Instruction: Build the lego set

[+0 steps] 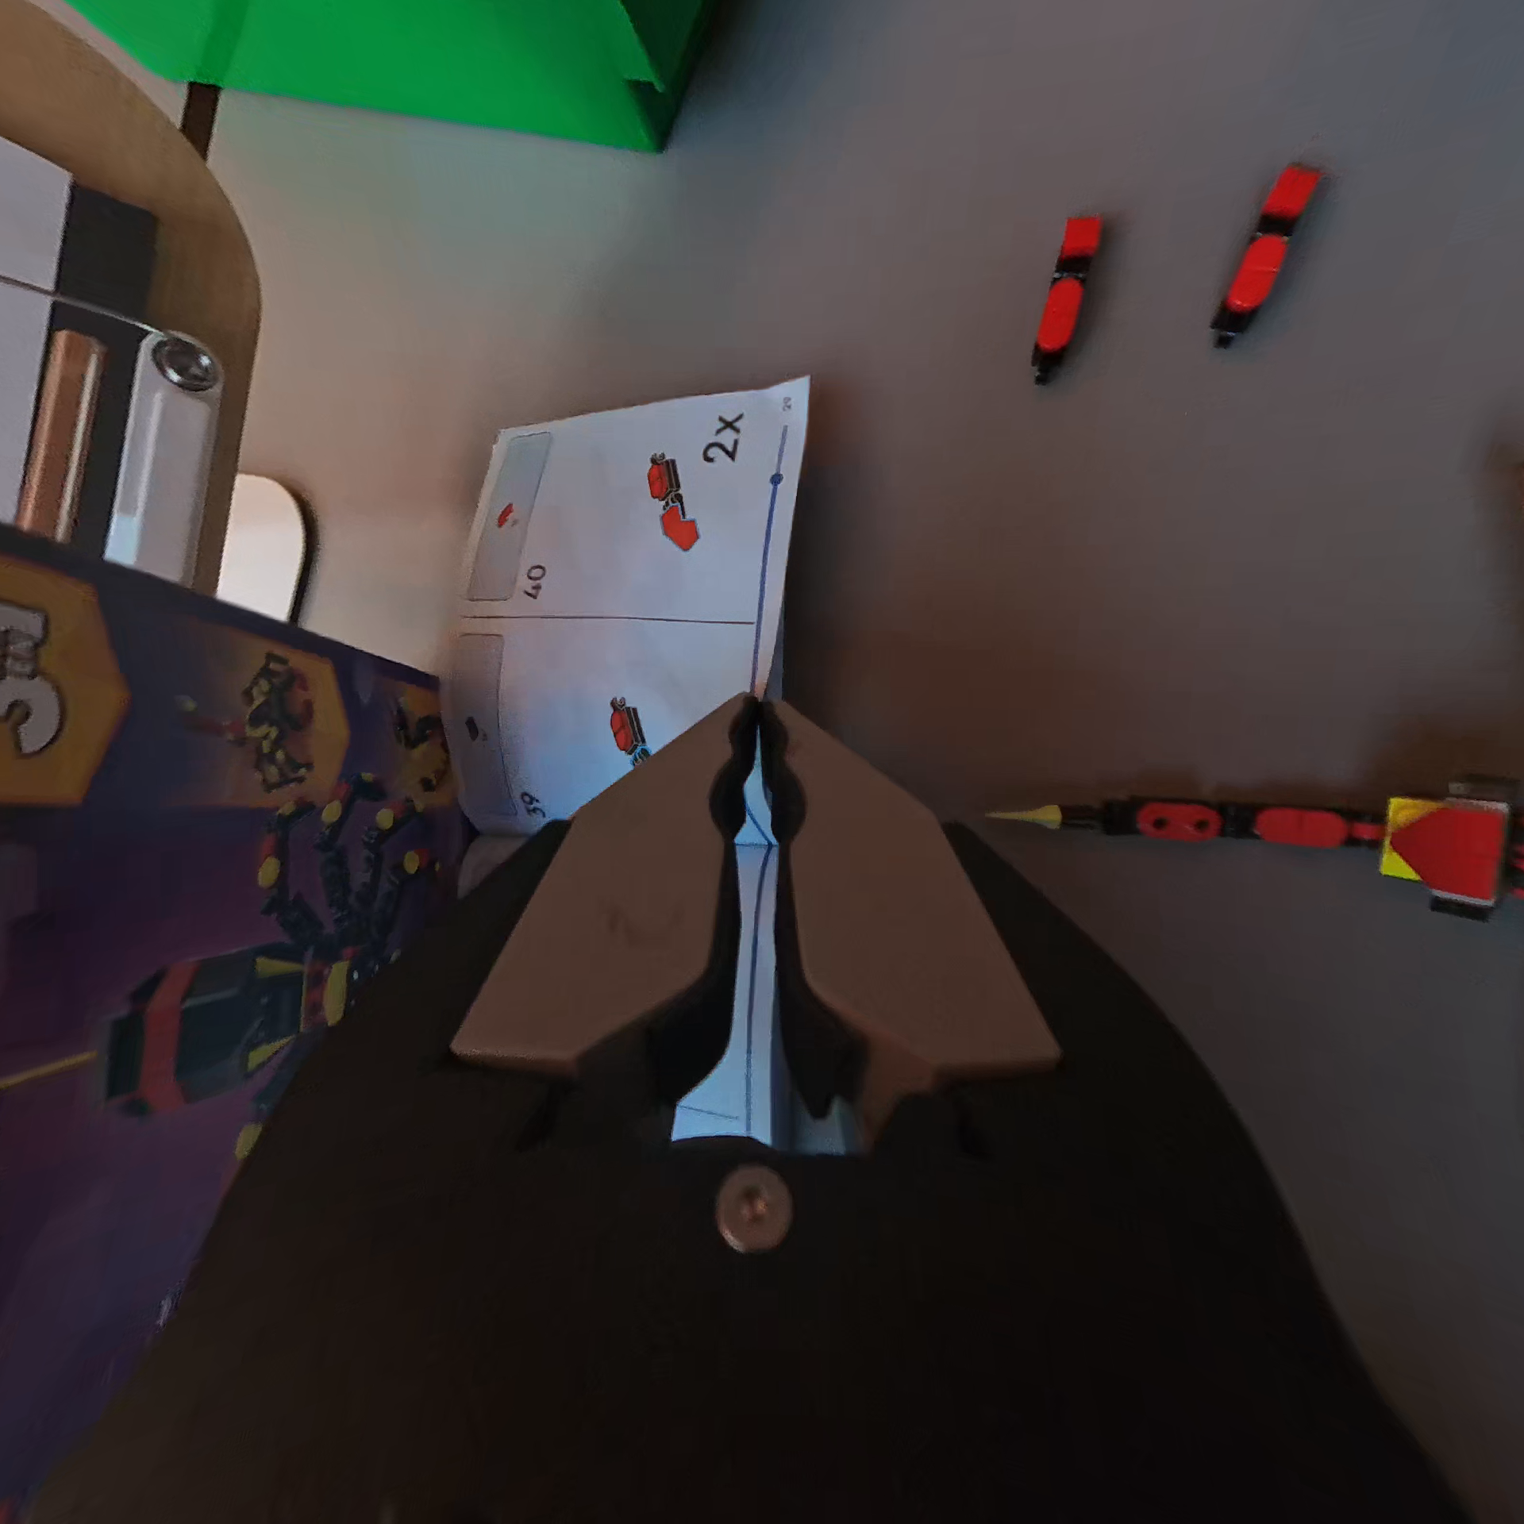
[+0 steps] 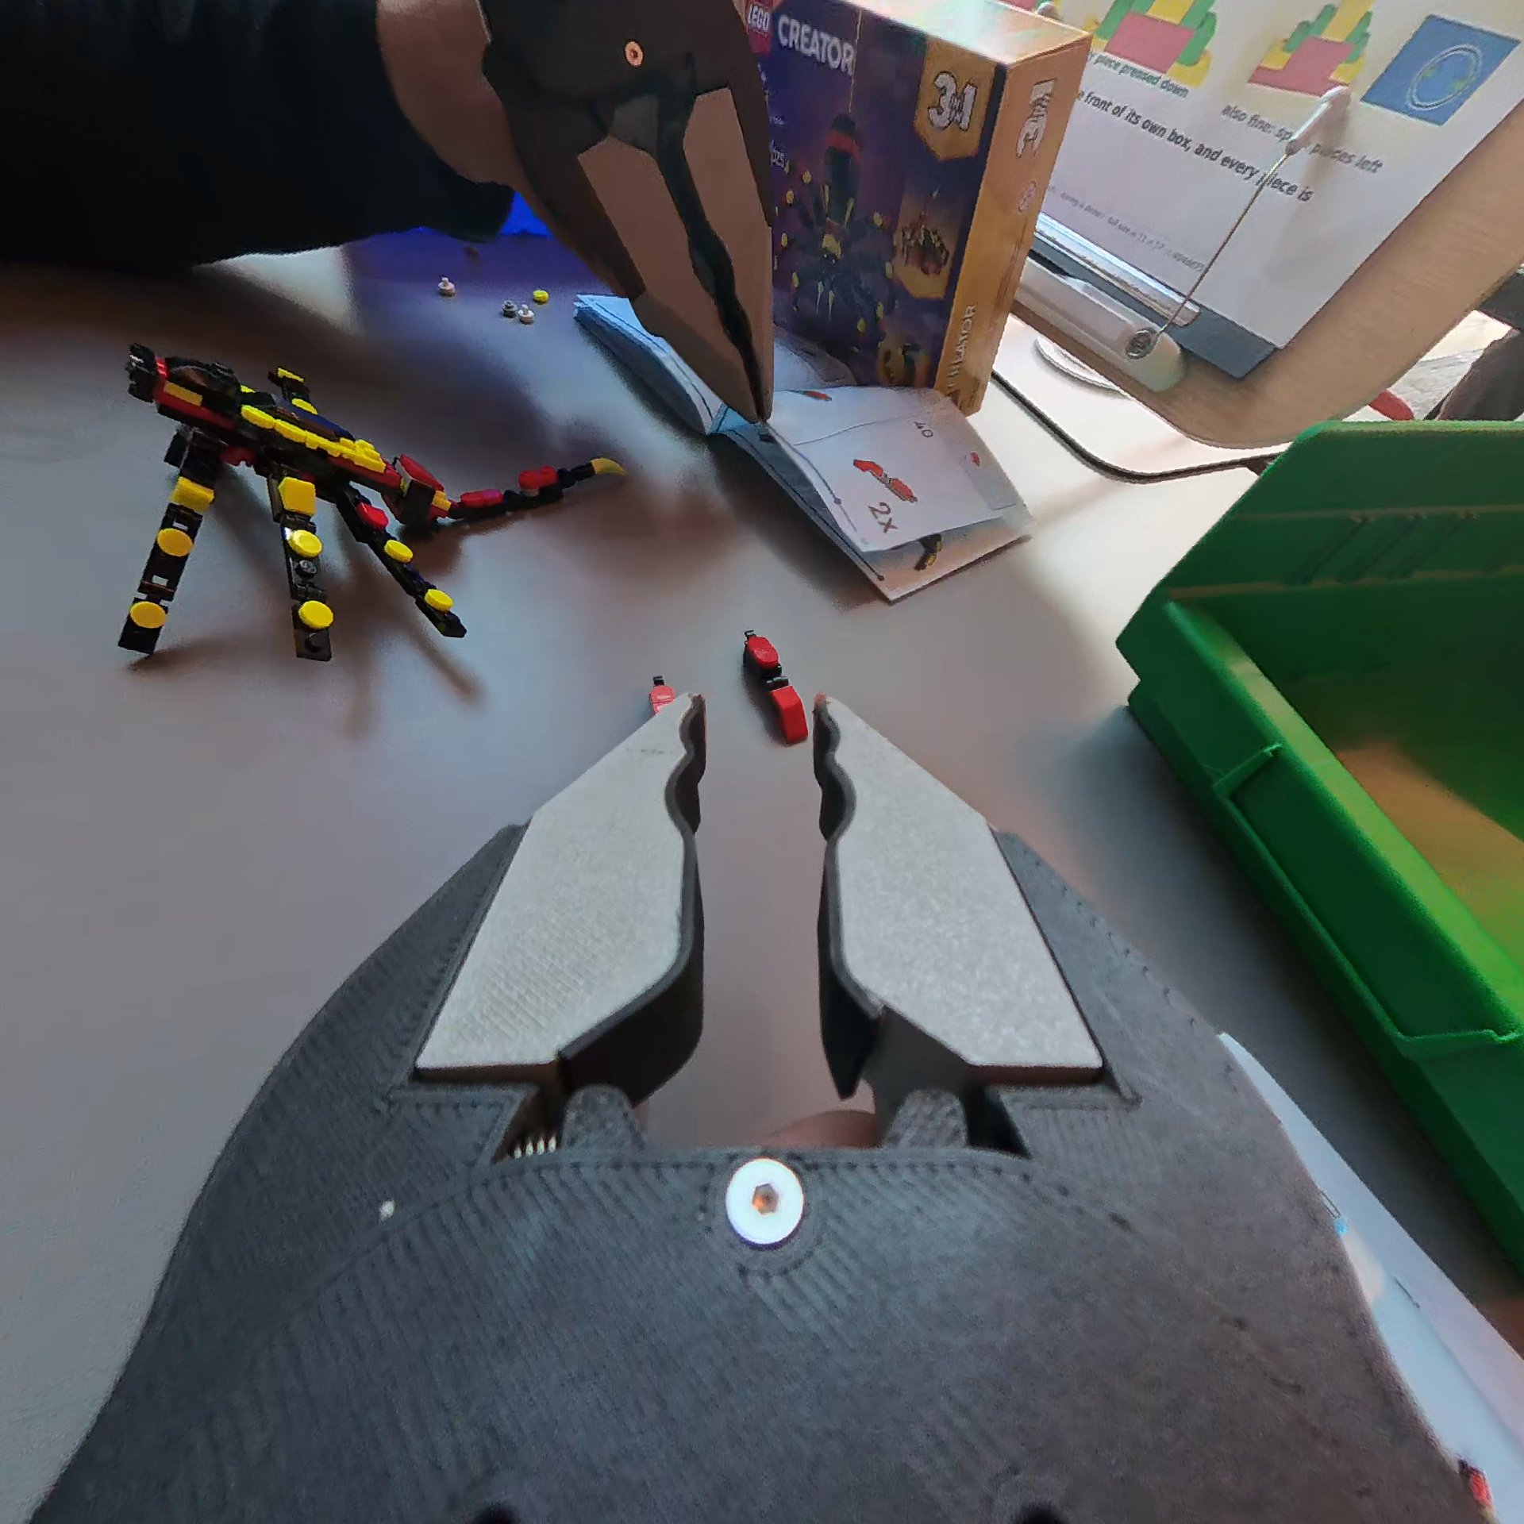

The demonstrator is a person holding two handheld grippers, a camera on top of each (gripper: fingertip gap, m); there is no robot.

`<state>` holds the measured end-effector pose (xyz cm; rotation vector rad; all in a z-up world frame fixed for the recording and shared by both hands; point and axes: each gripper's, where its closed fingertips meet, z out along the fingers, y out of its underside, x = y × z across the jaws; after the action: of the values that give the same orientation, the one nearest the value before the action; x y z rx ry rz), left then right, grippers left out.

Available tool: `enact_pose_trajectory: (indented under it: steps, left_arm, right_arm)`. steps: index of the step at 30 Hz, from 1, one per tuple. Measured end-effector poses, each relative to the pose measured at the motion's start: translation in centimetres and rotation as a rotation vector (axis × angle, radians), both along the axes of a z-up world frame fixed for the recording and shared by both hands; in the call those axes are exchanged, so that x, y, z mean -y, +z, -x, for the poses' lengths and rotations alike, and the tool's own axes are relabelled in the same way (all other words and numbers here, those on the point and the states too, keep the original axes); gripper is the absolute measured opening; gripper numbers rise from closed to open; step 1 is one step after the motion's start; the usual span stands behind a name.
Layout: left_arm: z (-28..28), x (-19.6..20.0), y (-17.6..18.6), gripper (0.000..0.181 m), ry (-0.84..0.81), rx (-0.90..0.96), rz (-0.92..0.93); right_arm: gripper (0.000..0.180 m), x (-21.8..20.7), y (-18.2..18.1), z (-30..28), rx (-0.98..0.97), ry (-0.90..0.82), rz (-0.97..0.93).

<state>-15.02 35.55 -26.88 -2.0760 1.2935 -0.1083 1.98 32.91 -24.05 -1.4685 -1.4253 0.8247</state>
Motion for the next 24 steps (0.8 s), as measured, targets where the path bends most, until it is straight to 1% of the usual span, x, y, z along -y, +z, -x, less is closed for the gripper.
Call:
enact_pose_trajectory:
  steps: [1,3,5,7,9,11,15,17,19,20,22,24]
  left_arm:
    - [0.1,0.0,0.3,0.000,0.017,0.031,-0.013]
    - [0.2,-0.1,1.1,0.000,0.060,0.117,-0.045]
    - [0.5,0.1,1.6,0.000,0.097,0.189,-0.059]
    - [0.7,0.2,2.4,0.000,0.127,0.277,-0.086]
    - [0.9,0.6,2.7,0.000,0.144,0.348,-0.086]
    - [1.0,1.0,3.2,0.000,0.160,0.417,-0.104]
    - [0.8,1.9,3.8,0.000,0.167,0.498,-0.107]
    - [0.6,2.4,4.1,0.000,0.182,0.536,-0.116]
    - [0.4,3.0,3.8,0.000,0.180,0.544,-0.106]
    - [0.3,3.4,3.7,0.000,0.174,0.546,-0.099]
    - [-0.1,4.2,3.1,0.000,0.159,0.543,-0.069]
    - [0.1,4.9,2.8,0.000,0.164,0.539,-0.054]
  right_arm:
    - [0.023,0.0,0.1,0.1,-0.005,-0.001,0.003]
    - [0.024,0.2,0.5,0.4,-0.035,0.005,0.038]
    - [0.026,0.5,1.6,1.3,-0.102,0.023,0.118]
    - [0.027,0.2,2.4,2.3,-0.127,0.016,0.182]
    - [0.032,0.4,3.3,3.7,-0.135,0.037,0.219]
    - [0.032,0.0,3.9,5.4,-0.124,0.024,0.254]
    - [0.033,-0.6,3.8,10.0,-0.068,0.016,0.422]
    - [0.039,-0.5,3.8,12.5,-0.074,0.053,0.501]
    - [0.052,-0.4,4.1,14.6,-0.111,0.089,0.596]
    - [0.051,-0.3,4.6,15.4,-0.148,0.116,0.653]
    - [0.045,-0.6,5.3,16.5,-0.208,0.137,0.728]
    - [0.027,-0.6,5.6,17.3,-0.232,0.151,0.732]
